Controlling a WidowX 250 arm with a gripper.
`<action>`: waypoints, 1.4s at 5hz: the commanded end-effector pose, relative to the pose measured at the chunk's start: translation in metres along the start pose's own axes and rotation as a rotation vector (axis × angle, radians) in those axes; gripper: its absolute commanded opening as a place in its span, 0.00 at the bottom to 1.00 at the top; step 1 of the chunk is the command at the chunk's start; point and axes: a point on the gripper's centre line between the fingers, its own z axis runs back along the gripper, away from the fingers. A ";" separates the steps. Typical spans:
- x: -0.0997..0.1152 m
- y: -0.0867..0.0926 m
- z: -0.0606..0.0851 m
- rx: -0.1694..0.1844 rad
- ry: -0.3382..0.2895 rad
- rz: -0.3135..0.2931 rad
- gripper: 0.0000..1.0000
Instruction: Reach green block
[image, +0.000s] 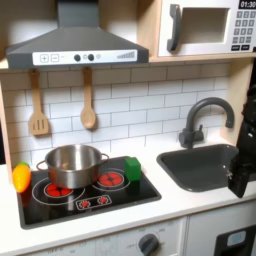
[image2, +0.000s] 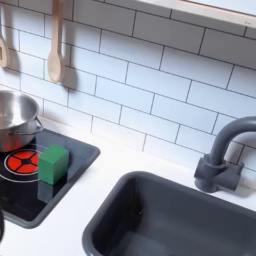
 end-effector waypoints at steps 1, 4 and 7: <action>0.000 0.000 0.000 0.001 0.000 0.000 1.00; 0.025 0.018 -0.004 0.018 -0.030 -0.003 1.00; 0.057 0.041 -0.007 0.035 -0.074 -0.001 1.00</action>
